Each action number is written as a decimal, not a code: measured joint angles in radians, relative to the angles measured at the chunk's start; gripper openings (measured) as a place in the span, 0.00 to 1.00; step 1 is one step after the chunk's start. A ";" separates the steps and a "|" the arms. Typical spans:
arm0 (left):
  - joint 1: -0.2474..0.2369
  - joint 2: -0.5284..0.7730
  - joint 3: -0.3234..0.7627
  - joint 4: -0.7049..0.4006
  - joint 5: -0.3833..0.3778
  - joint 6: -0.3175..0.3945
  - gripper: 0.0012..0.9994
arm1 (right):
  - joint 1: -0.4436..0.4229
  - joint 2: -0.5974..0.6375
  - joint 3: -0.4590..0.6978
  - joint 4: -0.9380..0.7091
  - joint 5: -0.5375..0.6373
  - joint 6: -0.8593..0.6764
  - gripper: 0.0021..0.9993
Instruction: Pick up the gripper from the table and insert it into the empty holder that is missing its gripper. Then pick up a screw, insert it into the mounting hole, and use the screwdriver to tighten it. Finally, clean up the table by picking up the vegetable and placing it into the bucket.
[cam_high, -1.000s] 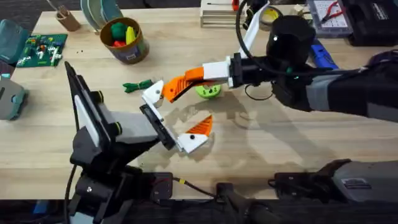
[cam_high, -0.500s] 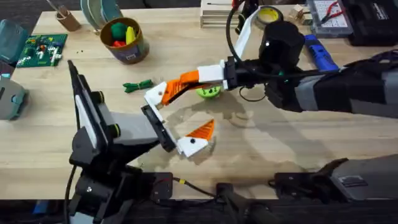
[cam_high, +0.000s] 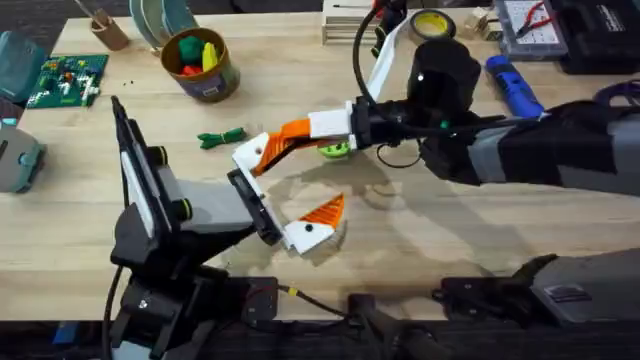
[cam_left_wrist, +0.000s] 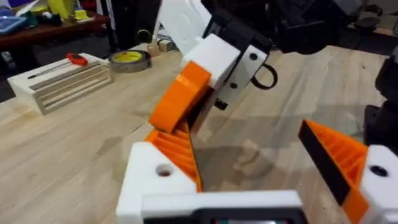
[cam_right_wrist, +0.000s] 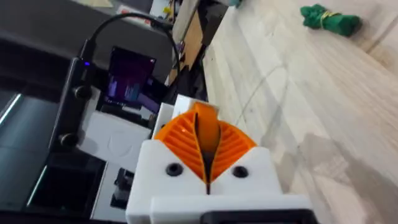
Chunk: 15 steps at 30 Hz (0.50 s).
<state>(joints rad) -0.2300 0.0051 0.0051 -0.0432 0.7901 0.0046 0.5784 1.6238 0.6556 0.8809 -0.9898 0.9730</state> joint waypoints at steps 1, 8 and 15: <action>0.002 0.000 0.000 -0.001 -0.003 -0.002 0.99 | 0.005 0.000 0.000 0.000 0.012 0.000 0.00; 0.013 0.000 0.000 -0.006 -0.052 -0.012 0.99 | 0.053 0.000 0.000 0.002 0.124 0.015 0.00; 0.022 0.000 -0.001 -0.006 -0.104 -0.024 0.99 | 0.111 0.000 0.000 0.004 0.269 0.028 0.00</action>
<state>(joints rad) -0.2085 0.0055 0.0044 -0.0491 0.6857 -0.0197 0.6899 1.6234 0.6556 0.8845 -0.7205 1.0010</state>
